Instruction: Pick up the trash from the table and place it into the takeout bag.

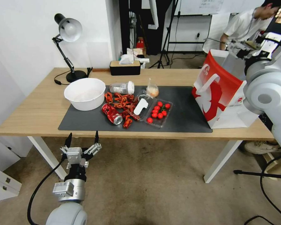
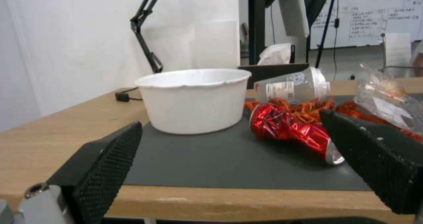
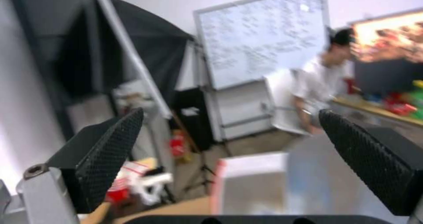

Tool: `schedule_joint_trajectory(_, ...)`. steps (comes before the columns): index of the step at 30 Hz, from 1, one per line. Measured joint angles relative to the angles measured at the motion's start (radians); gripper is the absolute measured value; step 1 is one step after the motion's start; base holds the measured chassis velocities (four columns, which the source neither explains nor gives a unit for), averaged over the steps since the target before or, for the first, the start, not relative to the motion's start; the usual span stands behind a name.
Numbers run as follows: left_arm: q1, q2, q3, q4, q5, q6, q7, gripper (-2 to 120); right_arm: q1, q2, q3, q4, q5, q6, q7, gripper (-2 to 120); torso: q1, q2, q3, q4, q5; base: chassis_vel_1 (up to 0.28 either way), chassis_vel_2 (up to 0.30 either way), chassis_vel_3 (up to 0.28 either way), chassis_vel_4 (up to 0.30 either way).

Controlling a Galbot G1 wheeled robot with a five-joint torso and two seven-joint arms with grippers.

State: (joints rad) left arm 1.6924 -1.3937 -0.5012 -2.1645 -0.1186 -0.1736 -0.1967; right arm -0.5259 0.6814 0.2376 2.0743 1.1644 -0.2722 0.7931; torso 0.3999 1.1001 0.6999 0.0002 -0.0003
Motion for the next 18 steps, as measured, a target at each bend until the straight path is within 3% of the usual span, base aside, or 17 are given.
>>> schedule_joint_trajectory(5, -0.001, 0.007, 0.002, -0.003, -0.002, 0.000, -0.001, 100, -0.064, -0.017, 0.020, 0.039, -0.030, 0.061, -0.130, 100, 0.000, 0.000, 0.000, -0.0001, 0.0003, 0.000, 0.000, 0.000, 0.000)
schedule_joint_trajectory(10, -0.002, 0.024, -0.002, -0.010, -0.013, 0.001, -0.002, 100, -0.232, -0.076, 0.059, 0.101, -0.134, 0.150, -0.314, 100, 0.000, 0.000, 0.000, -0.0004, 0.0003, 0.000, 0.000, 0.000, 0.000)
schedule_joint_trajectory(18, 0.001, 0.011, 0.005, -0.016, -0.013, 0.002, -0.002, 100, -0.394, -0.086, 0.111, 0.169, -0.269, 0.251, -0.418, 100, 0.000, 0.000, 0.000, -0.0004, 0.0001, 0.000, 0.000, 0.000, 0.000)
